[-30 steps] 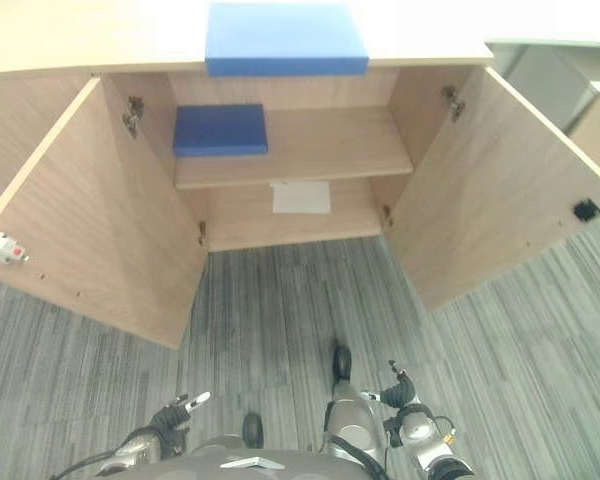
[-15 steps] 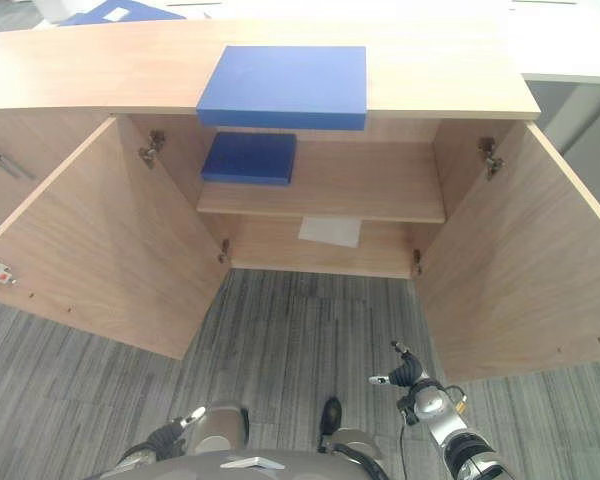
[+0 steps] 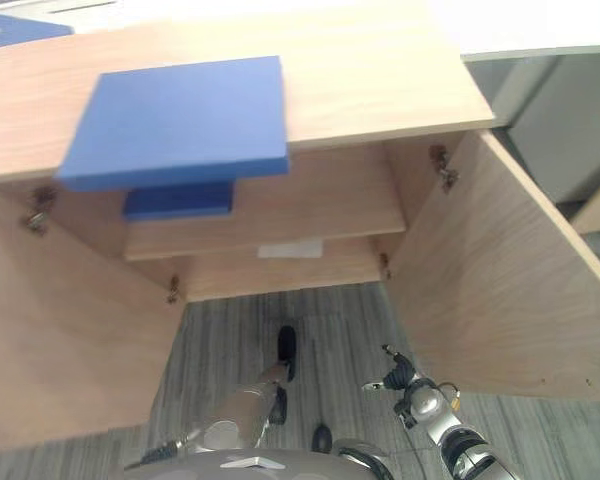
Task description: Put the empty folder in the office cabinet
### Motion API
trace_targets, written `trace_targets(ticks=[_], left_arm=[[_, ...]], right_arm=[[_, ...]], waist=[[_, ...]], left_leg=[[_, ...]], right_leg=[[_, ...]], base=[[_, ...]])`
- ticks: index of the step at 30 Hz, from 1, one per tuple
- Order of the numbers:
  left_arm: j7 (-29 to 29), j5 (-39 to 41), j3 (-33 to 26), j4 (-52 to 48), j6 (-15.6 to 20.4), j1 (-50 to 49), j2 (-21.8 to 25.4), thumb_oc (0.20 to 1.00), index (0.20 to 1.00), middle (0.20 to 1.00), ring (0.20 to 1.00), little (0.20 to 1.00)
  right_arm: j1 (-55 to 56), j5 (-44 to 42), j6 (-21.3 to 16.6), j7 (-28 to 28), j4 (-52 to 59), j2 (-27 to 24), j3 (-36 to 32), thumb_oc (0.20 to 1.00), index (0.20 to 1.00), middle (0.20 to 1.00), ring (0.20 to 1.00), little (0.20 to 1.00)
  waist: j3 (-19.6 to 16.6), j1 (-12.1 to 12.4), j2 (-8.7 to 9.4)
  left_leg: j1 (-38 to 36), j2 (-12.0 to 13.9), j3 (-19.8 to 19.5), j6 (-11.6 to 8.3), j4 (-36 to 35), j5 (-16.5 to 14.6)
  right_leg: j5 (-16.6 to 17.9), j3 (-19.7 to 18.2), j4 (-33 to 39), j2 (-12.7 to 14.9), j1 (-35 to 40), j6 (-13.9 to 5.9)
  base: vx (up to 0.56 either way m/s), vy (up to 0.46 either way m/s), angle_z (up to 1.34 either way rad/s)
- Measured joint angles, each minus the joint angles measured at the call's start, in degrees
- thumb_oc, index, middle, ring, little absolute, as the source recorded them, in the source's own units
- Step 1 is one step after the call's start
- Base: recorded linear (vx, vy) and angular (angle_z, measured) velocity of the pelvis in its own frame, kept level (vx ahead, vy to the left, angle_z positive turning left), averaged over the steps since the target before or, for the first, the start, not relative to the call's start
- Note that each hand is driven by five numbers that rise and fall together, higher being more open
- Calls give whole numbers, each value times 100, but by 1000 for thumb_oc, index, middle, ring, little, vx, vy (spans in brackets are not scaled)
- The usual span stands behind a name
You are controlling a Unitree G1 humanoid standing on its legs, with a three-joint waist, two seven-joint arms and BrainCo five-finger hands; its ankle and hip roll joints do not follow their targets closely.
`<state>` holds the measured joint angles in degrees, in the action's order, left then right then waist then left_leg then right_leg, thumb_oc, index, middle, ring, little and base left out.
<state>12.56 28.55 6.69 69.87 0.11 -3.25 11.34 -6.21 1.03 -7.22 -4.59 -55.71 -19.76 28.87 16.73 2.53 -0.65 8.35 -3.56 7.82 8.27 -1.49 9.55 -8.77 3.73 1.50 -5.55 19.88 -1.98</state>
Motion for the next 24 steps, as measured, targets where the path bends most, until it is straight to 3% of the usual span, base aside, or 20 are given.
trace_targets(ticks=[1,2,3,5,6,8,10,14,17,19,23,24], left_arm=[[16,-36,71,-12,19,74,118,1000,1000,1000,1000,1000],[32,-71,211,-87,93,254,236,1000,1000,1000,1000,1000],[46,-81,248,-172,132,393,282,1000,1000,1000,1000,1000],[50,-68,268,-208,223,704,415,1000,1000,1000,1000,1000],[46,-58,282,-269,347,808,520,1000,1000,1000,1000,1000],[40,-12,425,-300,429,812,633,1000,1000,1000,1000,1000],[23,35,454,-313,450,756,645,1000,1000,1000,1000,1000],[-42,61,454,-572,523,376,624,1000,1000,1000,1000,1000],[-144,233,456,-682,592,194,500,1000,1000,1000,1000,1000],[-237,264,463,-816,720,166,411,1000,1000,1000,1000,1000],[-601,231,450,-1168,979,96,288,1000,1000,1000,1000,1000],[-843,135,448,-1262,1121,94,288,1000,1000,1000,1000,1000]], right_arm=[[93,-3,3,55,3,90,-30,1000,1000,1000,1000,1000],[186,-5,-1,116,25,142,-50,1000,1000,1000,1000,1000],[233,-4,-1,131,99,133,-47,1000,1000,1000,1000,1000],[182,0,-1,171,216,174,-41,1000,1000,1000,1000,1000],[46,0,8,179,232,282,7,1000,1000,1000,1000,1000],[-128,-4,-11,218,399,401,51,1000,1000,1000,1000,1000],[-150,-4,-76,228,539,425,48,1000,1000,1000,1000,1000],[-103,-4,-119,291,593,415,31,1000,1000,1000,1000,1000],[-17,-2,-99,278,591,367,-5,1000,1000,1000,1000,1000],[42,-6,-43,278,578,322,-6,1000,1000,1000,1000,1000],[152,-4,19,260,567,259,-7,1000,1000,1000,1000,1000],[172,-4,53,252,567,221,-4,1000,1000,1000,1000,1000]], waist=[[-1,-29,75],[-16,-80,99],[-23,-105,99],[-37,-190,63],[-54,-160,45],[-59,-72,-25],[-63,-5,-27],[-159,-3,43],[-321,-9,39],[-330,-3,15],[-332,34,-55],[-330,92,-61]], left_leg=[[-226,-7,-161,-11,-152,328],[-388,-53,-362,95,-307,302],[-463,-81,-413,166,-306,242],[-582,-212,-478,175,-302,163],[-614,-278,-437,23,-302,71],[-629,-232,-434,-98,-300,-6],[-706,-222,-447,-170,-300,-55],[-753,-228,-456,-257,-306,-179],[-675,-195,-455,-372,-300,-139],[-651,-126,-488,-499,-301,-83],[-545,181,-392,-655,-310,-59],[-514,274,-326,-779,-307,-106]], right_leg=[[-203,66,-386,5,-43,14],[-580,305,-1215,155,-431,55],[-745,403,-1567,298,-673,124],[-811,568,-1921,911,-1173,-17],[-725,640,-2128,1339,-1544,-159],[-638,631,-2058,1546,-1848,-307],[-565,610,-1632,1555,-1865,-419],[-360,466,-1226,1359,-1910,-423],[-179,445,-997,1169,-1847,-206],[-11,478,-917,1075,-1841,-229],[145,492,-920,808,-1894,-35],[247,532,-882,751,-1889,46]], base=[[111,93,-2],[112,90,17],[89,70,26],[14,9,32],[-46,-61,23],[-67,-135,-1],[-90,-173,3],[-119,-162,0],[-179,-176,-5],[-194,-176,6],[-105,-103,18],[-79,-42,20]])
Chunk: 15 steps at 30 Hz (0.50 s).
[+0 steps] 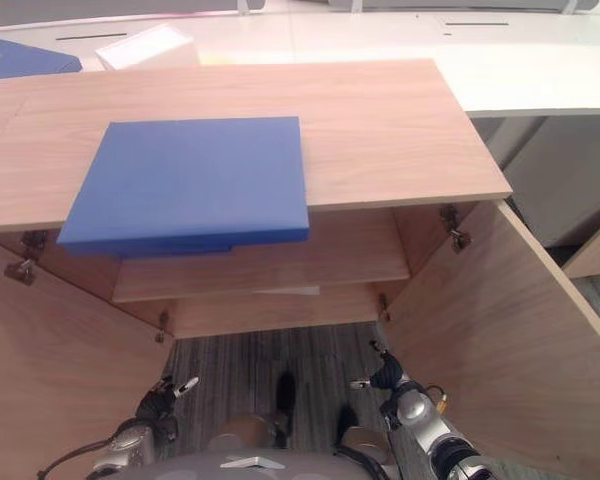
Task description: Put the empty folder in the office cabinet
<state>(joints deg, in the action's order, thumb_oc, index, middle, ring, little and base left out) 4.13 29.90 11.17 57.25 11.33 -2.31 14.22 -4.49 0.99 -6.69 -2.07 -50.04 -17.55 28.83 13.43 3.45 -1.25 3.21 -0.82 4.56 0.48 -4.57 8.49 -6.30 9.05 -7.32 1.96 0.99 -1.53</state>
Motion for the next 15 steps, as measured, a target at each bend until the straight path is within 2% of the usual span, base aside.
trace_targets(ticks=[2,3,4,6,8,11,14,15], left_arm=[[-172,-112,-8,-12,84,19,-13,1000,1000,1000,1000,1000],[-442,-332,-65,-116,195,37,-7,1000,1000,1000,1000,1000],[-647,-461,-73,-122,271,68,4,1000,1000,1000,1000,1000],[-971,-739,-86,-179,318,51,44,1000,1000,1000,1000,1000],[-1246,-981,-103,-344,408,41,49,1000,1000,1000,1000,1000],[-1661,-1424,-109,-928,536,31,128,1000,1000,1000,1000,1000],[-1886,-1918,-48,-1460,601,28,270,1000,1000,1000,1000,1000],[-1923,-2010,-13,-1520,644,48,347,1000,1000,1000,1000,1000]], right_arm=[[-8,0,57,-2,8,-67,-2,1000,1000,1000,1000,1000],[-8,0,59,-4,5,-139,-1,1000,1000,1000,1000,1000],[3,-1,75,0,-9,-190,-3,1000,1000,1000,1000,1000],[7,-2,79,7,0,-227,-12,1000,1000,1000,1000,1000],[36,-13,80,23,6,-324,-36,1000,1000,1000,1000,1000],[101,-26,54,35,-2,-410,-67,1000,1000,1000,1000,1000],[217,-39,38,46,-14,-481,-204,1000,1000,1000,1000,1000],[200,-63,37,46,-24,-483,-211,1000,1000,1000,1000,1000]], waist=[[3,34,-16],[7,32,1],[45,13,53],[82,19,133],[81,-3,138],[43,-34,62],[-137,-229,-254],[-137,-259,-260]], left_leg=[[19,66,55,-273,1,-198],[31,159,409,-515,25,-407],[67,193,613,-449,188,-408],[-16,248,629,-448,429,-405],[-186,377,614,-472,585,-425],[-516,365,589,-405,621,-463],[-906,428,433,-283,299,-427],[-942,408,419,-268,172,-435]], right_leg=[[50,55,16,-27,6,72],[226,195,147,33,53,283],[296,314,276,112,155,350],[382,415,464,241,341,387],[430,461,590,287,428,369],[516,586,627,447,472,255],[546,675,576,377,406,-17],[565,678,590,381,388,-59]], base=[[-86,-20,22],[-105,21,37],[-88,27,34],[-75,45,30],[-66,84,26],[-36,182,17],[5,155,27],[8,134,10]])
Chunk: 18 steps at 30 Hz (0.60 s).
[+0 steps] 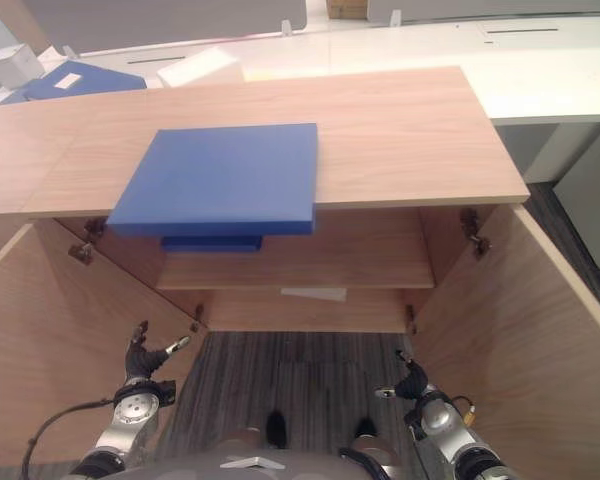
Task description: Put the empty folder in the office cabinet
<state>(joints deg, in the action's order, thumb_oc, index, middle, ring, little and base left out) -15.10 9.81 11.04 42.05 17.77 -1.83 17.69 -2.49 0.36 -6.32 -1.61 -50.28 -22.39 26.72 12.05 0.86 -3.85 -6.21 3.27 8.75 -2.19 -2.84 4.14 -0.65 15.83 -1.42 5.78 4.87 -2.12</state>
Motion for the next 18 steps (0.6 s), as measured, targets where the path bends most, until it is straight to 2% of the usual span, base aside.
trace_targets(ticks=[2,7,8,12,18], left_arm=[[-168,-372,94,-193,4,208,296,1000,1000,1000,1000,1000],[-606,-1090,219,-814,52,189,909,1000,1000,1000,1000,1000],[-819,-1409,215,-1076,61,158,1116,1000,1000,1000,1000,1000],[-1346,-2174,227,-1592,46,124,1199,1000,1000,1000,1000,1000],[-1983,-3313,259,-2118,-98,159,1395,1000,1000,1000,1000,1000]], right_arm=[[-46,-38,-131,-2,-168,73,-69,1000,1000,1000,1000,1000],[-3,-34,-265,-3,-418,137,-188,1000,1000,1000,1000,1000],[11,-32,-269,-2,-421,143,-191,1000,1000,1000,1000,1000],[83,-29,-349,15,-416,139,-198,1000,1000,1000,1000,1000],[283,-34,-408,116,-451,157,-196,1000,1000,1000,1000,1000]], waist=[[1,-4,66],[-14,6,63],[-26,9,38],[-62,5,1],[-227,-53,89]], left_leg=[[-24,-124,-24,69,-138,7],[-89,-281,-29,150,-154,-26],[-127,-277,-20,156,-156,-22],[-194,-226,24,160,-215,-65],[-121,-158,75,144,-175,-42]], right_leg=[[121,-46,220,64,43,-177],[340,-145,654,159,269,-337],[372,-171,656,145,307,-323],[383,-268,656,96,316,-303],[433,-329,654,24,232,-234]], base=[[22,126,3],[34,78,2],[43,45,-6],[23,21,-11],[13,-8,-7]])
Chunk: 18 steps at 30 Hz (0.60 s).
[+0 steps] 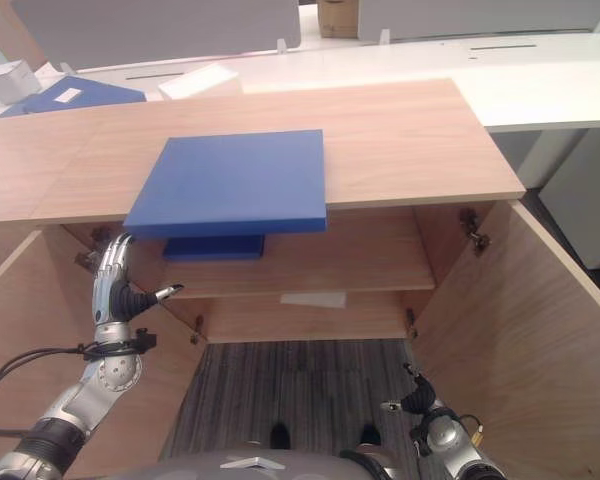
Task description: Put the empty folder in the office cabinet
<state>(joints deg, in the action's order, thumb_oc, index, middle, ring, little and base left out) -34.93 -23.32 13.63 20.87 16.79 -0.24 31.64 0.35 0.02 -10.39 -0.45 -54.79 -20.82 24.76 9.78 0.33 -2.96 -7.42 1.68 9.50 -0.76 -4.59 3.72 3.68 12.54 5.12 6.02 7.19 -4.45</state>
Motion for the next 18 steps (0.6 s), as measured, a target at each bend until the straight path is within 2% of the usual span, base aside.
trace_targets(ticks=[3,8,18], left_arm=[[-338,-531,65,-192,-80,1,136,1000,1000,1000,1000,1000],[-733,-795,66,-287,-204,-4,153,1000,1000,1000,1000,1000],[-1353,-1451,178,-296,-244,-9,198,1000,1000,1000,1000,1000]], right_arm=[[-8,0,-106,3,-206,84,4,1000,1000,1000,1000,1000],[-7,-3,-133,7,-218,149,2,1000,1000,1000,1000,1000],[7,-4,-221,38,-444,287,-6,1000,1000,1000,1000,1000]], waist=[[-46,23,75],[-115,45,127],[-267,158,132]], left_leg=[[-6,7,-4,-7,4,6],[-12,4,-15,-4,-25,7],[-11,5,-38,-4,-40,10]], right_leg=[[0,1,0,-8,8,1],[0,7,2,-2,20,0],[-1,26,3,-2,27,0]], base=[[0,0,0],[0,0,0],[0,0,0]])
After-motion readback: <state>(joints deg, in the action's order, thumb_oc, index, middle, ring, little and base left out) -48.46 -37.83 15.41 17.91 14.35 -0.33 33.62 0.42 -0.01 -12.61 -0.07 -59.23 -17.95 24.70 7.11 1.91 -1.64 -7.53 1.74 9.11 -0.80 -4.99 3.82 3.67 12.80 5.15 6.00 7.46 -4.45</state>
